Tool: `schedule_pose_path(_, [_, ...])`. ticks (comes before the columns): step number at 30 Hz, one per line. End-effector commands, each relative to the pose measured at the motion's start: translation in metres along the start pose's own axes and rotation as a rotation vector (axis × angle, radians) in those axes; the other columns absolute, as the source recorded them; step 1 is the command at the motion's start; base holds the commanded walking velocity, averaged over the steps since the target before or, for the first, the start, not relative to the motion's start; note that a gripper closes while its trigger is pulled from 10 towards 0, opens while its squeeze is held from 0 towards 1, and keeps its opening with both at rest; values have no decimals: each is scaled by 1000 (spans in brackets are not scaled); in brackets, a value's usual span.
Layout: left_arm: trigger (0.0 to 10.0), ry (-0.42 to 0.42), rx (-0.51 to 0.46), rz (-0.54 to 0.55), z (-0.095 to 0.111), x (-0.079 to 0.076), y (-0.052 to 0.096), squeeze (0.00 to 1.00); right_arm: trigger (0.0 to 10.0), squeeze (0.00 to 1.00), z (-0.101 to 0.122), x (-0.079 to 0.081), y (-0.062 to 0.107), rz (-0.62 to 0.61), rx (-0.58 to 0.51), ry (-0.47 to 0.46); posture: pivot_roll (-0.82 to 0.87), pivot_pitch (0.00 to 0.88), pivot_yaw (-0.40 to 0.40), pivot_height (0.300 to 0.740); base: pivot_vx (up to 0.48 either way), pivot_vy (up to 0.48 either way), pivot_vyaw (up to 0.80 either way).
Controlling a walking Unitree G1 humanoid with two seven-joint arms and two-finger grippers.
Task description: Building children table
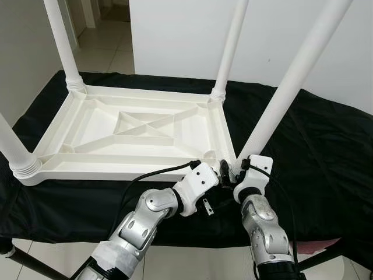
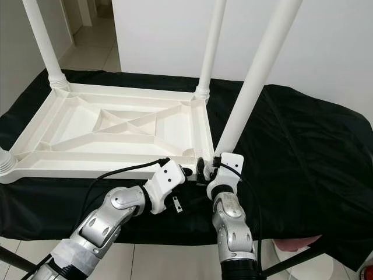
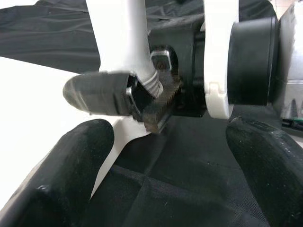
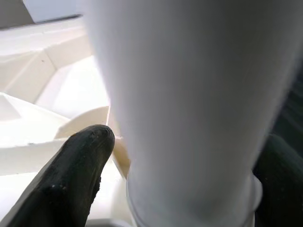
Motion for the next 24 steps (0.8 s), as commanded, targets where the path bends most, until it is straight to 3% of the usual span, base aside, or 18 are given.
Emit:
schedule_pose_path(1, [10000,-1,1,-20,1,-4,-1,0,10000,1000,10,-3,-3,35,-32,10,56,38,-59,740,0,0,0])
schedule_pose_path(4, [10000,-2,1,-23,1,-5,-1,0,10000,1000,18,-6,-6,75,-41,41,56,35,-57,740,0,0,0])
schedule_pose_path(5, [10000,-4,1,-26,1,-5,-1,0,10000,0,23,-9,-9,145,-34,92,58,29,-56,740,0,0,0])
schedule_pose_path(7, [10000,-8,1,-27,1,-5,0,0,10000,0,27,-11,-12,207,-23,132,59,28,-55,740,0,0,0])
schedule_pose_path(10, [10000,-8,1,-27,1,-5,0,0,10000,0,27,-11,-12,207,-23,132,59,28,-55,740,0,0,0])
schedule_pose_path(13, [10000,-11,2,-27,1,-4,1,0,10000,0,32,-13,-17,334,9,198,66,22,-53,740,0,0,0])
schedule_pose_path(15, [10000,-11,2,-27,1,-4,1,0,10000,0,32,-13,-17,334,9,198,66,22,-53,740,0,0,0])
schedule_pose_path(18, [10000,-16,5,-29,1,-3,3,0,10000,0,28,-4,-22,527,75,263,69,11,-48,740,0,0,0])
schedule_pose_path(24, [10000,-22,4,-31,2,-3,2,0,9647,0,20,0,-26,609,130,310,73,7,-47,740,0,0,0])
Point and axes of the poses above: a point about 5 cm out from each wrist's last joint towards the gripper, its own y axis pointing back from the gripper into the wrist, its own z axis along the axis of the wrist's last joint, x = y × z, the point moved 2 cm from there along -y, pointing out of the wrist towards the gripper, and after that the axes turned 10 degrees about -y, right-handed, at the moved point
